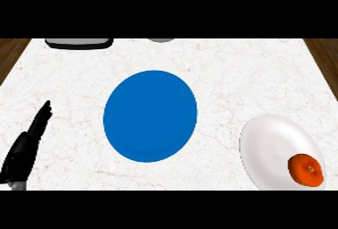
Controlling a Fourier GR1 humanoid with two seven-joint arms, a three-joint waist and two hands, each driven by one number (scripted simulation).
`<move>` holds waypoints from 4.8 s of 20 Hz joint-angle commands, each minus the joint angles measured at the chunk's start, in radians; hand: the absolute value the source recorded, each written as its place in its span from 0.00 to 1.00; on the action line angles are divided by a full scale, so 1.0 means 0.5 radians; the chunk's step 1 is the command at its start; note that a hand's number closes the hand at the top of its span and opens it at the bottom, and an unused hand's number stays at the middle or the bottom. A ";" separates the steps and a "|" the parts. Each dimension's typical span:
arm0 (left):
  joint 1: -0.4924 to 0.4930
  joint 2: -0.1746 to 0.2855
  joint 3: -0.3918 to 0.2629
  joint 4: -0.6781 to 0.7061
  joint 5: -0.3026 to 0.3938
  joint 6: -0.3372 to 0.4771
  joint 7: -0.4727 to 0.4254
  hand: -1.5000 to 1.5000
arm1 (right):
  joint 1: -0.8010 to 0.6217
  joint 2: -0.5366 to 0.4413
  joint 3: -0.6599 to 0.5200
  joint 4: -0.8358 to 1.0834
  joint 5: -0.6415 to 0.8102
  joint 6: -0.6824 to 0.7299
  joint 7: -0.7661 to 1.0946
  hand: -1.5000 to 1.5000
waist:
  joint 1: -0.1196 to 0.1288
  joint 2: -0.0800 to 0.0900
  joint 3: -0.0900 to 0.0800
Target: Pick the squash from the plate and place it in the plate
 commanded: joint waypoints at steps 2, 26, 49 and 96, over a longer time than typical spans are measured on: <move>0.012 -0.032 -0.017 -0.100 -0.052 0.008 0.106 0.50 | -0.149 0.076 0.237 0.112 0.444 0.034 -0.109 0.00 | 0.007 0.000 0.002; 0.166 -0.142 0.170 -0.034 -0.152 -0.126 -0.105 0.50 | -0.396 0.128 0.944 0.669 1.424 -0.241 -0.879 0.00 | 0.000 -0.003 0.000; 0.014 -0.264 0.259 -0.111 -0.272 -0.245 0.099 0.50 | -0.605 0.262 1.096 1.093 1.560 -0.511 -1.171 1.00 | -0.010 -0.003 0.000; 0.041 -0.352 0.384 -0.012 -0.367 -0.341 -0.020 0.50 | -1.662 1.601 1.512 -0.319 2.293 -1.648 1.401 1.00 | 0.013 0.001 -0.002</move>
